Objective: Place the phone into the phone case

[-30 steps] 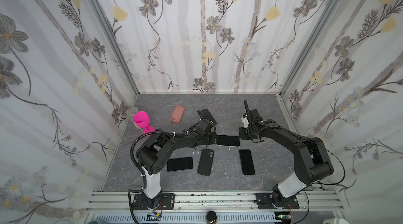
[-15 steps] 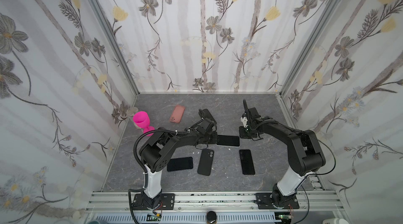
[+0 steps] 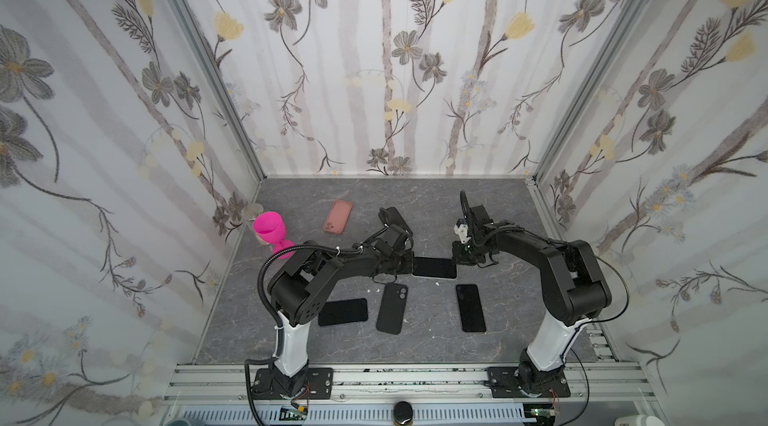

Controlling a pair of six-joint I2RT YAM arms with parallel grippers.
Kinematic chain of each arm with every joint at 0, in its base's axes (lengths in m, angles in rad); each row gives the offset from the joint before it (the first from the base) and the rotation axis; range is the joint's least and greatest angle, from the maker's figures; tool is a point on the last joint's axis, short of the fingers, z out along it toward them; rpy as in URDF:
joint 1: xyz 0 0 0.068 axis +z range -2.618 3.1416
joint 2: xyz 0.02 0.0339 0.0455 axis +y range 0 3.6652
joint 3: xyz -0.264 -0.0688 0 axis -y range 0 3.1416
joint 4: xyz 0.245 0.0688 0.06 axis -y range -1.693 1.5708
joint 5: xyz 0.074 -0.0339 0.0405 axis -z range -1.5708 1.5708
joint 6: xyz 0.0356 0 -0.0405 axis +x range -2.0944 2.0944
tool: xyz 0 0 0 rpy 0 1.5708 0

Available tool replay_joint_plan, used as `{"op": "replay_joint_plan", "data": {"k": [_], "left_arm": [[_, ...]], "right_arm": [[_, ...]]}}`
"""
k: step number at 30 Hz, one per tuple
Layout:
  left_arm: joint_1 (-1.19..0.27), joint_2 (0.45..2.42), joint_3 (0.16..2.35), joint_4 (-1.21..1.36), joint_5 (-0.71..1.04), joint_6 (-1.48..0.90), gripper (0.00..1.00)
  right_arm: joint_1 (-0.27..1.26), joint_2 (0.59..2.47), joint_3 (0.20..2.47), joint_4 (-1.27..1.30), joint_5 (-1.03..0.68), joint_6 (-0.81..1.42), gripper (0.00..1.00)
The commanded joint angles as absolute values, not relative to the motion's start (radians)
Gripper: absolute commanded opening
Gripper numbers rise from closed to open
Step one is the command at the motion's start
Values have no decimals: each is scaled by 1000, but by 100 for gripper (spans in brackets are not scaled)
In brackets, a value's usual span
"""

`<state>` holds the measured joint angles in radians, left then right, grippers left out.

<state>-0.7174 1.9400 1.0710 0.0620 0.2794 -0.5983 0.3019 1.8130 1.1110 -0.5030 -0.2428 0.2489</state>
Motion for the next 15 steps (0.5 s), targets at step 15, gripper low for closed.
{"op": "replay_joint_plan", "data": {"k": [15], "left_arm": [[-713, 1939, 1054, 46, 267, -594, 21]], "right_arm": [[352, 1895, 1094, -599, -68, 238, 16]]}}
